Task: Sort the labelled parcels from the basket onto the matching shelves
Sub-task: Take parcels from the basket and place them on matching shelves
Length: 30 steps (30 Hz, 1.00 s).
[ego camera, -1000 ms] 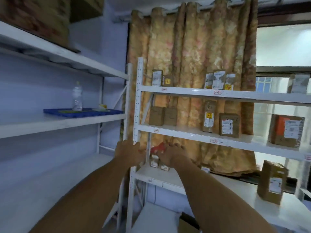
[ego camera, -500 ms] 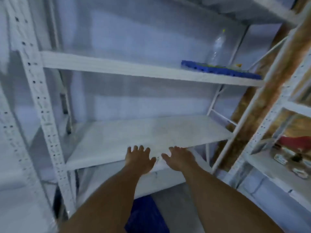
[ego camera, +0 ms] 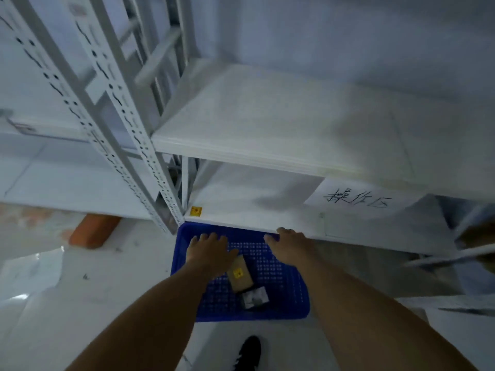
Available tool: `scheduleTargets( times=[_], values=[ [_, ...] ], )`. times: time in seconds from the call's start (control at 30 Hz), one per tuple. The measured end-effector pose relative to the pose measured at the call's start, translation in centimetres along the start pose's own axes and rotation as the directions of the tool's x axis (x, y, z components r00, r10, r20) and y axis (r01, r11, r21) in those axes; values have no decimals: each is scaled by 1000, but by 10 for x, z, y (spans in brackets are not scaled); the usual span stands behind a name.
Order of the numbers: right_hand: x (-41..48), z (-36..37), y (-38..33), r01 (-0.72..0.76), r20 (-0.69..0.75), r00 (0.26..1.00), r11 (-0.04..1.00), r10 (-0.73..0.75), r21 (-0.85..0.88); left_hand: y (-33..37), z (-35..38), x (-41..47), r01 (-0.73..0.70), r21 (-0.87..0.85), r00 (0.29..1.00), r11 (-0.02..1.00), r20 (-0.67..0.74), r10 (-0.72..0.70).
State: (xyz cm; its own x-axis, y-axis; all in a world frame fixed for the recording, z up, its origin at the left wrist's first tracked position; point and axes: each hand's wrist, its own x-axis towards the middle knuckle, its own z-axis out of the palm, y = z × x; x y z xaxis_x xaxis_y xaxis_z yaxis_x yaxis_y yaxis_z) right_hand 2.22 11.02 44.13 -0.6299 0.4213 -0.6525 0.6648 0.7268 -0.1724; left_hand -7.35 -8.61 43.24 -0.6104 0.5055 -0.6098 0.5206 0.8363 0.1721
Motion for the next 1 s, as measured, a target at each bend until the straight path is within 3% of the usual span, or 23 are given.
scheduleTargets(
  times=[0.23, 0.37, 0.53, 0.7, 0.8, 0.87, 0.93, 1.0],
  values=[
    [137, 131, 47, -171, 259, 957, 974, 128, 150, -49, 151, 100, 306, -350, 935, 885, 286, -211],
    [219, 226, 57, -259, 378, 911, 943, 167, 207, -79, 247, 173, 429, -495, 895, 756, 345, -283],
    [296, 338, 88, -398, 461, 854, 872, 240, 284, -86, 364, 265, 538, -588, 827, 604, 509, -241],
    [349, 425, 136, -522, 510, 786, 816, 348, 248, -73, 465, 348, 632, -736, 775, 243, 589, -230],
    [378, 465, 161, -616, 514, 746, 732, 424, 291, -60, 503, 392, 614, -786, 760, -72, 614, -212],
    [391, 481, 171, -658, 512, 730, 670, 453, 344, -52, 515, 409, 594, -799, 762, -91, 595, -256],
    [404, 503, 182, -652, 530, 740, 634, 414, 415, -45, 529, 424, 555, -832, 796, -12, 535, -283],
    [418, 527, 195, -640, 549, 753, 598, 363, 483, -42, 543, 436, 543, -840, 803, -21, 526, -281]
  ],
)
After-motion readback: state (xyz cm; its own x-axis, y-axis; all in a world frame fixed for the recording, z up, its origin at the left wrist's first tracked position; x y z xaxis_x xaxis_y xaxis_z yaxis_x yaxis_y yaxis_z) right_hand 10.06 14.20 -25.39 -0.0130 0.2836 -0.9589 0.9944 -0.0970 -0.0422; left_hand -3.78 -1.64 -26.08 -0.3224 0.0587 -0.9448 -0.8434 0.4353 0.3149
